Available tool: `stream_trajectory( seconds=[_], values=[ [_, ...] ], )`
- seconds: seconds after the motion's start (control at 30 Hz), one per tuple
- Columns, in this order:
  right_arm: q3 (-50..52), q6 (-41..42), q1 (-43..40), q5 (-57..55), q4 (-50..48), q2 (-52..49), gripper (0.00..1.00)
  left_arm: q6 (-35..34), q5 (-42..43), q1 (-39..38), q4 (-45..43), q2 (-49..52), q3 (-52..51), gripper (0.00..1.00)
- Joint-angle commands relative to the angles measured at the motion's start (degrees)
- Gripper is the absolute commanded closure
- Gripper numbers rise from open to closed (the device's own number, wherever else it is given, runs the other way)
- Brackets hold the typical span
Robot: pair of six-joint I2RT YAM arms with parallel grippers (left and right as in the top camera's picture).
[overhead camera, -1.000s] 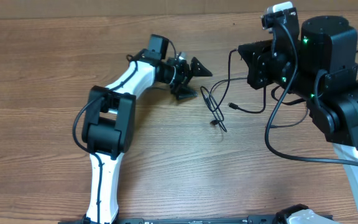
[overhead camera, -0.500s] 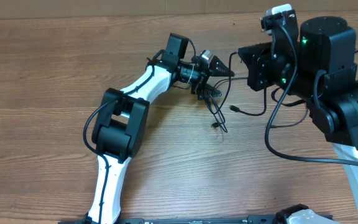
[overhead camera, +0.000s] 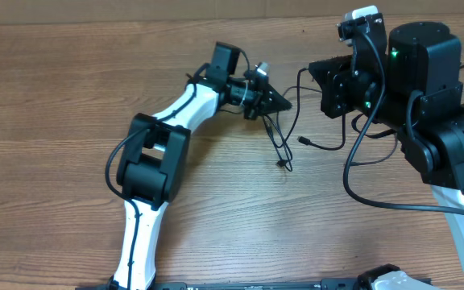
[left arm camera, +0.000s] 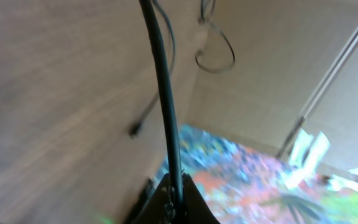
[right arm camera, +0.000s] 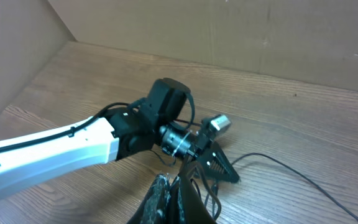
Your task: Untangle cables
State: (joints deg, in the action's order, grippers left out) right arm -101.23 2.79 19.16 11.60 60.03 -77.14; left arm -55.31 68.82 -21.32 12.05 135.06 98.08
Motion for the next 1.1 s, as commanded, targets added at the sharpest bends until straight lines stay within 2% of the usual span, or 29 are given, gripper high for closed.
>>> stream_trajectory(
  seconds=[0.0, 0.27, 0.4, 0.53, 0.7, 0.83, 0.9, 1.0, 1.07],
  values=[
    [-0.39, 0.2, -0.17, -0.04, 0.17, 0.13, 0.96, 7.43, -5.97, 5.7, -0.07, -0.44, 0.66, 0.96],
    [-0.37, 0.22, -0.17, -0.04, 0.59, 0.13, 0.96, 11.67, -8.83, 21.27, 0.44, -0.48, 0.68, 0.96],
    [-0.37, 0.22, -0.17, -0.02, 0.87, 0.13, 0.96, 12.98, -8.83, 29.33, 3.48, -0.48, 0.68, 0.96],
    [-0.37, 0.22, -0.17, -0.39, 0.9, 0.13, 0.96, 19.21, -8.87, 35.82, 10.88, -0.5, 0.68, 0.96],
    [-0.37, 0.24, -0.17, -6.16, 1.75, -0.13, 0.96, 30.49, -11.78, 40.22, 23.47, -0.5, 0.68, 0.96],
    [-0.37, 2.82, -0.17, -21.09, 4.85, -0.7, 0.96, 36.74, -15.23, 41.22, 29.79, -0.5, 0.68, 0.96],
    [-0.37, 7.34, -0.37, -33.97, 7.5, -1.11, 0.96, 38.73, -15.56, 41.29, 31.43, -0.52, 0.68, 0.96],
    [-0.37, 14.19, -2.45, -49.62, 11.69, -1.86, 0.96, 39.06, -15.41, 41.27, 31.8, -0.57, 0.7, 0.96],
    [-0.37, 16.31, -5.44, -55.36, 13.38, -2.34, 0.96, 39.06, -15.41, 41.29, 31.78, -0.72, 0.76, 0.96]
  ],
)
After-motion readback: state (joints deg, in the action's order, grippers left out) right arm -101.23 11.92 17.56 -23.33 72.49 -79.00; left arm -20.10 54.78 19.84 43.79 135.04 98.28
